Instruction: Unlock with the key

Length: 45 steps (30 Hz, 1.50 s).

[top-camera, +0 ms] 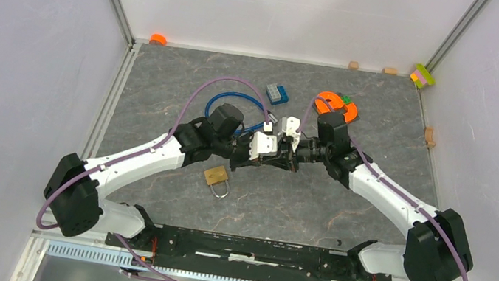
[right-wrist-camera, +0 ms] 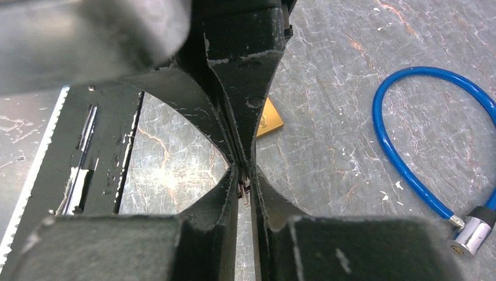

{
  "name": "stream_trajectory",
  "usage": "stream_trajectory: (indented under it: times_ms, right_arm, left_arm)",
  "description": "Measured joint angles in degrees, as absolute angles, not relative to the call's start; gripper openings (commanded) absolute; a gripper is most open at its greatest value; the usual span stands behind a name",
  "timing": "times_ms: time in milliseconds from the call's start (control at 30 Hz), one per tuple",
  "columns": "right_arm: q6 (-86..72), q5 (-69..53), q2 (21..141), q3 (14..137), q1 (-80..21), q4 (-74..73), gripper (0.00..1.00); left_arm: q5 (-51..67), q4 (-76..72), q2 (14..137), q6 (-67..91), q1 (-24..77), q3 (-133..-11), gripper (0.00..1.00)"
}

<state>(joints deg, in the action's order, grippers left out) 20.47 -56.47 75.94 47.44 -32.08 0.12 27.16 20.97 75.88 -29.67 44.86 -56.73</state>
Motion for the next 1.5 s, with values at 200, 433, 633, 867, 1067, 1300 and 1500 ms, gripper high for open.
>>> stream_trajectory:
  times_ms: [200, 433, 633, 867, 1067, 1300, 1500]
  right_arm:
    - [21.6, -55.7, 75.9, 47.5, -32.4, -0.7, 0.16]
    - [22.8, -55.2, 76.0, 47.6, -32.6, -1.8, 0.00]
    - [23.5, -54.5, 76.1, 47.8, -32.9, -2.5, 0.00]
    - [24.1, -53.6, 75.9, 47.8, -33.0, -3.1, 0.00]
    - [24.3, -51.8, 74.7, 47.7, -32.9, -3.3, 0.00]
    - [22.4, -53.3, 70.6, 44.4, -30.8, -0.1, 0.00]
    - [14.6, -57.0, 69.0, 39.5, -26.9, 9.1, 0.00]
  left_arm:
    - [27.1, 21.1, 75.9, -29.7, 44.9, -56.7, 0.02]
    - [27.1, 21.6, 75.9, -29.6, 45.0, -56.6, 0.02]
    - [27.0, 21.3, 75.9, -29.6, 45.0, -56.2, 0.02]
    - [26.9, 20.6, 75.9, -29.6, 45.0, -55.7, 0.18]
    - [26.9, 18.5, 75.6, -29.5, 45.0, -55.1, 0.41]
    - [27.7, 14.3, 72.8, -29.5, 43.5, -53.6, 0.44]
    - [39.1, 4.9, 69.5, -26.6, 33.0, -48.6, 0.49]
